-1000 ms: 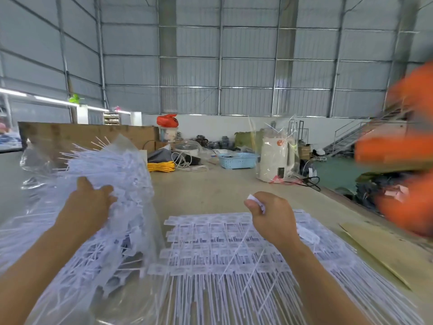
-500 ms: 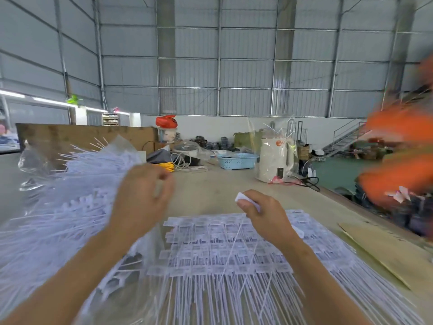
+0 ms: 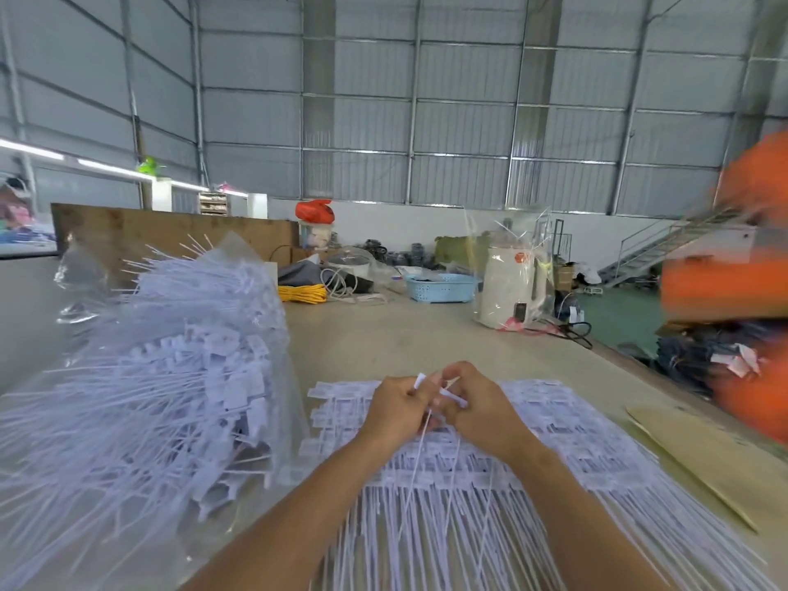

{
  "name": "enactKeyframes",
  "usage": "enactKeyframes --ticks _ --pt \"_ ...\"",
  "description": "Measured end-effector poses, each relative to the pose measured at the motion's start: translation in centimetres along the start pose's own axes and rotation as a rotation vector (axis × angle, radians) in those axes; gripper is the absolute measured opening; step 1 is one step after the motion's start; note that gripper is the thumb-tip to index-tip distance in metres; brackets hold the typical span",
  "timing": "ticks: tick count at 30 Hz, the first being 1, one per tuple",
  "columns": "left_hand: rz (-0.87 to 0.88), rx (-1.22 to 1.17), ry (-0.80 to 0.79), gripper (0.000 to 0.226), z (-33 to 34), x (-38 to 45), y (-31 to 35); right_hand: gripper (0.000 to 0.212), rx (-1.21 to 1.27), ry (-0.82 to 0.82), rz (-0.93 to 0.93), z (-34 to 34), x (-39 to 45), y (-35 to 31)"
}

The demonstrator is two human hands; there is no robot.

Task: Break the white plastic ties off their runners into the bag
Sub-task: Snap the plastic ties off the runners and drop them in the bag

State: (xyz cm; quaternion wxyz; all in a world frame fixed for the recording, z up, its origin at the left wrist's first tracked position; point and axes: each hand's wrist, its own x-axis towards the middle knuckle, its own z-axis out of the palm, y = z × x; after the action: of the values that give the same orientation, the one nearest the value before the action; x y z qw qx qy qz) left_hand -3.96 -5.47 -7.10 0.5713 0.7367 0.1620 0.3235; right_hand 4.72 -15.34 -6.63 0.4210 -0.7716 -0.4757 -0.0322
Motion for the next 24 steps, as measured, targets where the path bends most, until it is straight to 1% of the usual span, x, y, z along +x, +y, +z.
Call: enactKeyframes --ticks 2,5,9,12,15,18,20,21,22,23,24 --pt "-0.003 0.0 0.022 0.037 -0.1 -0.2 0.0 0.024 -0.064 -0.004 0.038 0.3 -0.1 0.1" --pt "-0.033 -0.12 0.043 0.033 -0.2 -0.5 0.4 0.03 -0.107 -0.021 0.094 0.4 -0.2 -0.2" --pt "-0.009 -0.18 0.025 0.033 -0.5 -0.8 0.5 0.033 -0.061 -0.067 0.046 0.3 -0.4 -0.9" --pt "0.038 -0.104 0.035 0.026 -0.4 -0.9 0.7 0.025 -0.035 -0.018 0.003 -0.1 -0.7 -1.5" --pt "0.022 -0.013 0.112 0.028 -0.2 -0.3 1.0 0.023 -0.121 0.085 0.003 -0.1 -0.7 -1.9" --pt "-0.055 -0.07 0.153 0.03 0.1 0.2 1.4 0.024 -0.357 0.164 -0.024 0.3 -0.8 -2.9" --pt "-0.105 -0.094 0.182 0.029 -0.2 0.5 1.4 0.019 -0.54 0.196 -0.122 0.1 -1.2 -3.9" --pt "-0.143 -0.098 0.23 0.028 -0.9 0.7 1.4 0.015 -0.594 0.252 -0.196 -0.4 -1.4 -4.4" --pt "-0.186 -0.106 0.296 0.028 -2.2 1.0 1.3 0.011 -0.595 0.346 -0.248 -1.0 -1.5 -4.8" --pt "-0.216 -0.128 0.362 0.028 -3.8 1.4 1.1 0.013 -0.524 0.489 -0.258 -1.9 -1.6 -4.9" --pt "-0.216 -0.164 0.406 0.029 -5.3 1.6 1.1 0.019 -0.405 0.639 -0.215 -3.2 -1.5 -5.0"
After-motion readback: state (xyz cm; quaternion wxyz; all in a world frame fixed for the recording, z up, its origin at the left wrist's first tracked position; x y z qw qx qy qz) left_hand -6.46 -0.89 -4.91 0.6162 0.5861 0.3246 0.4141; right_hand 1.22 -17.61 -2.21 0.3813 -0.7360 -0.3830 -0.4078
